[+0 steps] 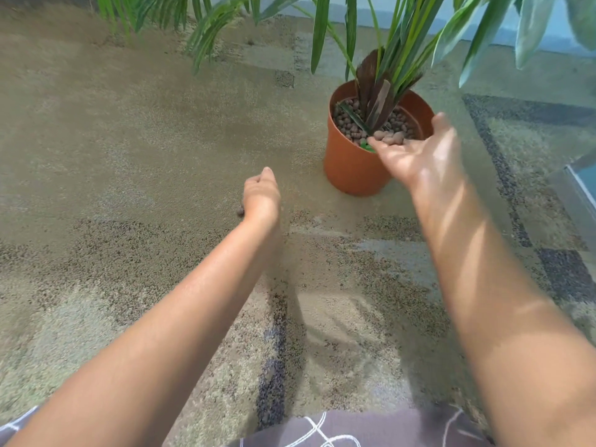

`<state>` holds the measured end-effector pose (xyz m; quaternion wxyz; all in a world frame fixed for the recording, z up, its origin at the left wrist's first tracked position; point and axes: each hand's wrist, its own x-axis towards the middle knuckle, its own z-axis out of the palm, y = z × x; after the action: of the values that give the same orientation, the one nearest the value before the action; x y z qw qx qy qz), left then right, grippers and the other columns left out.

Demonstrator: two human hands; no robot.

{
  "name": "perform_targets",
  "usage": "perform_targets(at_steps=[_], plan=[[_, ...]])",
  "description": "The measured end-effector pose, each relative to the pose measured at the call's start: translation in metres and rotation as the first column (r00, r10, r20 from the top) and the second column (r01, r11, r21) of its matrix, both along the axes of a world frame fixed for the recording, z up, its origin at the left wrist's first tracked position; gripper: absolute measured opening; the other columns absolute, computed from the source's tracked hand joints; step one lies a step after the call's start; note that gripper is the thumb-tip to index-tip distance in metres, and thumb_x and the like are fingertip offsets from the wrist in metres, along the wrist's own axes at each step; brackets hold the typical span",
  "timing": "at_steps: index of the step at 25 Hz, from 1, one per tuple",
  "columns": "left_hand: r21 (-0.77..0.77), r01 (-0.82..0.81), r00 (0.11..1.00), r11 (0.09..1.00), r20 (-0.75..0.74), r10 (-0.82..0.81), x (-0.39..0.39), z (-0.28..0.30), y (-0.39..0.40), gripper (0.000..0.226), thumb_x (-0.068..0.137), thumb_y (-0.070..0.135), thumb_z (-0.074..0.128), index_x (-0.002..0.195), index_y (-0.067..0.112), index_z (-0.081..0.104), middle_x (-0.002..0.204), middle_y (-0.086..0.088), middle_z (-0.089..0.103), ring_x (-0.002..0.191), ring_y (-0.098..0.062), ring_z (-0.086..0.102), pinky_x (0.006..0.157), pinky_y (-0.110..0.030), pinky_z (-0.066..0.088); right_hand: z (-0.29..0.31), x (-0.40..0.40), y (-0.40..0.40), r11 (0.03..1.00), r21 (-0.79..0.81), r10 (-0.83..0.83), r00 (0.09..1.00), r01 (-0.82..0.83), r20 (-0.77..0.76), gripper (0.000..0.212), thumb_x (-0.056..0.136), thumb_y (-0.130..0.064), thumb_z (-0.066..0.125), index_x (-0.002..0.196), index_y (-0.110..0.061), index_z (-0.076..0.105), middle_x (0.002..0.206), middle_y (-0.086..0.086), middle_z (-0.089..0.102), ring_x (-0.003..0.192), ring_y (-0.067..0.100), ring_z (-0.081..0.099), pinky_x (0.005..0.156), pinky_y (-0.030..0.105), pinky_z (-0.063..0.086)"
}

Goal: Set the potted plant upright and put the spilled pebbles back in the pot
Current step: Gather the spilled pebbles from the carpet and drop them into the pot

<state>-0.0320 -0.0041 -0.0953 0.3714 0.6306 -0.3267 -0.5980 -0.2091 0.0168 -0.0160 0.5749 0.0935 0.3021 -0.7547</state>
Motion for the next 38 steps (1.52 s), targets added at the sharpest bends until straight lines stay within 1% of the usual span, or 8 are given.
perform_targets(at_steps=[2,5,8,11,15,24,34,38], plan=[[0.037,-0.072,0.997,0.997,0.009,0.072,0.012,-0.002,-0.013,0.041,0.097,0.028,0.037,0.127,0.002,0.046,0.110,-0.015,0.061,0.098,-0.028,0.061,0.087,-0.033,0.052,0.002,-0.014,-0.005,1.000,0.020,-0.023,0.999,0.024,-0.046,0.080,0.096,-0.049,0.035,0.146,0.000,-0.002,0.153,0.022,0.010,0.140,0.038,0.015,0.115,0.048,0.011],[-0.014,0.005,0.978,1.000,0.210,-0.002,0.039,-0.014,-0.026,0.026,0.093,0.016,0.049,0.117,0.007,0.053,0.088,-0.006,0.060,0.062,-0.011,0.052,0.050,-0.019,0.047,0.000,-0.029,-0.003,0.996,0.082,-0.032,0.991,0.043,-0.130,0.077,0.096,-0.051,0.031,0.147,-0.005,-0.005,0.154,0.022,0.003,0.140,0.041,0.010,0.114,0.051,0.013],[-0.009,0.241,0.824,0.970,0.530,-0.200,0.067,-0.033,-0.036,0.030,0.086,0.014,0.060,0.115,0.012,0.054,0.121,-0.011,0.057,0.088,-0.019,0.058,0.078,-0.028,0.049,-0.004,-0.029,0.006,1.000,0.019,0.016,0.987,-0.013,-0.162,0.063,0.097,-0.037,0.039,0.143,0.002,0.020,0.147,0.028,0.026,0.134,0.041,0.028,0.110,0.050,0.027],[0.082,0.460,0.690,0.884,0.594,-0.414,0.075,-0.051,-0.034,0.050,0.079,0.020,0.069,0.124,0.017,0.048,0.133,-0.012,0.041,0.105,-0.024,0.053,0.089,-0.030,0.044,-0.009,-0.017,0.015,0.997,0.036,0.072,0.973,-0.065,-0.221,0.021,0.093,-0.016,0.047,0.103,0.000,0.056,0.101,0.024,0.064,0.103,0.034,0.058,0.088,0.047,0.047],[0.053,0.625,0.448,0.779,0.793,-0.412,0.068,-0.072,-0.018,0.064,0.077,0.020,0.070,0.135,0.022,0.041,0.133,-0.011,0.040,0.116,-0.027,0.050,0.102,-0.039,0.040,-0.026,-0.002,0.016,0.966,0.242,0.148,0.964,-0.093,-0.219,0.019,0.092,-0.015,0.042,0.082,-0.012,0.059,0.089,0.007,0.060,0.075,0.018,0.061,0.068,0.033,0.049],[-0.035,0.641,0.436,0.767,0.838,-0.327,0.060,-0.076,-0.036,0.037,0.083,0.023,0.064,0.114,0.017,0.046,0.119,-0.012,0.047,0.086,-0.020,0.051,0.075,-0.029,0.043,-0.076,0.045,0.033,0.847,0.427,0.396,0.911,-0.316,-0.112,0.016,0.091,-0.011,0.044,0.083,-0.012,0.058,0.083,0.004,0.059,0.074,0.015,0.058,0.065,0.032,0.046],[0.041,0.726,0.352,0.686,0.835,-0.422,0.067,-0.077,-0.052,0.024,0.083,0.021,0.064,0.103,0.016,0.052,0.112,-0.011,0.045,0.083,-0.021,0.045,0.076,-0.029,0.036,-0.103,0.047,0.047,0.828,0.403,0.471,0.874,-0.391,-0.121,0.012,0.091,-0.014,0.048,0.090,-0.013,0.060,0.086,0.005,0.061,0.076,0.016,0.059,0.067,0.032,0.049],[0.021,0.692,0.418,0.721,0.803,-0.425,0.064,-0.070,-0.043,0.025,0.083,0.018,0.063,0.104,0.015,0.052,0.104,-0.007,0.040,0.071,-0.013,0.044,0.073,-0.027,0.035,-0.116,0.055,0.050,0.804,0.408,0.523,0.842,-0.433,-0.136,0.013,0.093,-0.014,0.047,0.093,-0.011,0.060,0.086,0.006,0.062,0.076,0.018,0.061,0.069,0.032,0.052]])
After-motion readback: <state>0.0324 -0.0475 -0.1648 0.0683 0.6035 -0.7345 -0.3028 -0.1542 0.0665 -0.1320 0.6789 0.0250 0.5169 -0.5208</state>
